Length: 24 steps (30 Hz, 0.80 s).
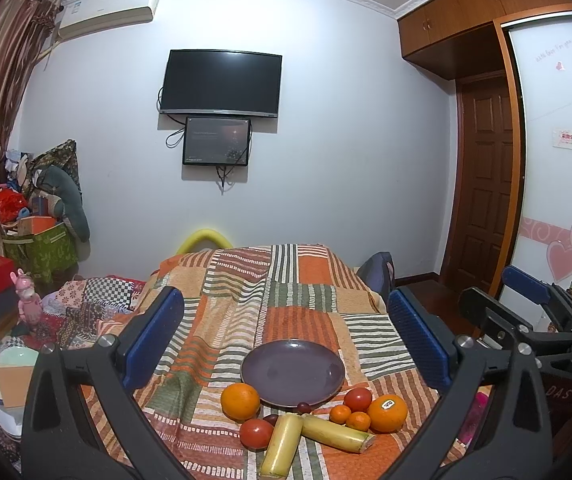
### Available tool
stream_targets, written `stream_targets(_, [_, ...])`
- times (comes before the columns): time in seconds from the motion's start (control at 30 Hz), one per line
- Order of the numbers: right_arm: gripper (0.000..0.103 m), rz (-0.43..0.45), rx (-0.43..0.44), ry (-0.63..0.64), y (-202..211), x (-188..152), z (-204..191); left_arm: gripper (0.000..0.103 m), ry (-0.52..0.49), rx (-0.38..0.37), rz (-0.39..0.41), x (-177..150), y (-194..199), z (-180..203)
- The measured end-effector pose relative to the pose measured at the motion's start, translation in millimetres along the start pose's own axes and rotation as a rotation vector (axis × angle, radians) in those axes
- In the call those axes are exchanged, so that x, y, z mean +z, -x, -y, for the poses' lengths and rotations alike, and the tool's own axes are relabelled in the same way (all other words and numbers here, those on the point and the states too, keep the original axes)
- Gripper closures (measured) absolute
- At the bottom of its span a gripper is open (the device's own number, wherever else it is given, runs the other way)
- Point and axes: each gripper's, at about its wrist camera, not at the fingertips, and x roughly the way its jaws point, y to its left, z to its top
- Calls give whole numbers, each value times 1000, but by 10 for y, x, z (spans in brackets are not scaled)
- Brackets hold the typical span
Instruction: Organize fruits
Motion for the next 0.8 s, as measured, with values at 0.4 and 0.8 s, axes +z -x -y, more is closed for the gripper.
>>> stream_targets(0.4, [0, 0, 1, 1, 4, 6, 3, 0, -4, -2, 0, 9, 7, 20])
stream_targets(0.8, [0, 0, 1, 0, 10, 14, 5, 0, -3, -5, -1, -3, 8, 39])
